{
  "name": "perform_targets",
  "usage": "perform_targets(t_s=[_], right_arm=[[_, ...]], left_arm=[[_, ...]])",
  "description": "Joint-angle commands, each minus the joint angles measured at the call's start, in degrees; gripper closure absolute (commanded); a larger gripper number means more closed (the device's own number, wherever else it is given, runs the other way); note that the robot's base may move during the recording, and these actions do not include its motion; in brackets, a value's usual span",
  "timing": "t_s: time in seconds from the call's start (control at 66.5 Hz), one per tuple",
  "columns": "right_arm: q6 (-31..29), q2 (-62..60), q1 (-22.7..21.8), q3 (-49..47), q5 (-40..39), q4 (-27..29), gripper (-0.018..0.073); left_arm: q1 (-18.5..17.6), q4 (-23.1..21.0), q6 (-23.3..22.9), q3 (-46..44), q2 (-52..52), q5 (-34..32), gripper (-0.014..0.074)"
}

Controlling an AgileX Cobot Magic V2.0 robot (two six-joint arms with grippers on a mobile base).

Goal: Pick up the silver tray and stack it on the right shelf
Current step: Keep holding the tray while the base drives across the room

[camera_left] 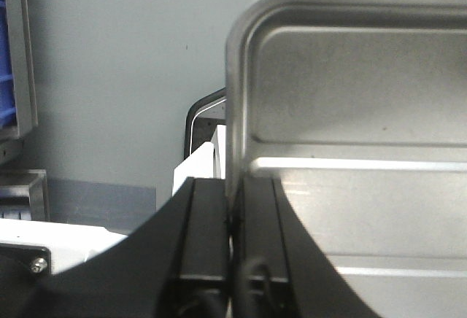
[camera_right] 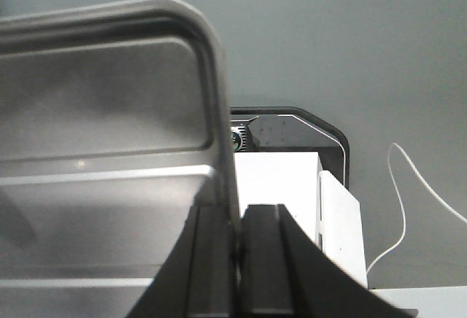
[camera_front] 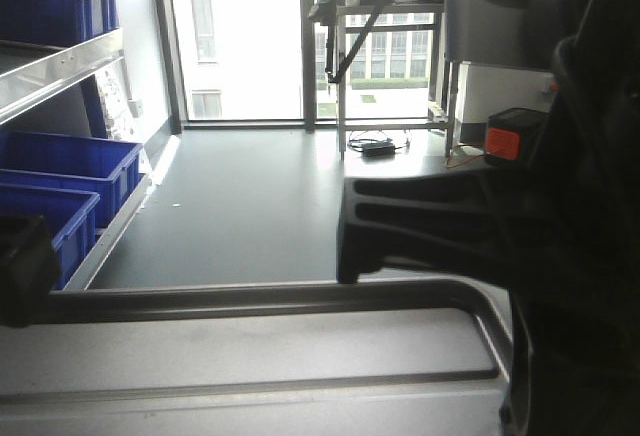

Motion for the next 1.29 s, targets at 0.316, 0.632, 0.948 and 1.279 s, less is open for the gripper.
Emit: perform_targets(t_s=[0.316,0.632,0.948,1.279], right_arm=[[0.54,-1.74,-0.48,-1.57,2.56,-4.05,0.0489],[0.54,-1.74,-0.48,-1.57,2.56,-4.05,0.0489],[0.54,-1.74,-0.48,-1.57,2.56,-4.05,0.0489],[0.54,-1.74,-0.48,-1.57,2.56,-4.05,0.0489]], left_arm=[[-0.39,1.49,0.74,-0.94,-1.18,14.03,0.0697],[-0.39,1.65,0.74,-0.94,-1.18,14.03,0.0697],[-0.39,1.74,0.74,-0.94,-1.18,14.03,0.0697],[-0.39,1.74,0.74,-0.94,-1.18,14.03,0.0697]])
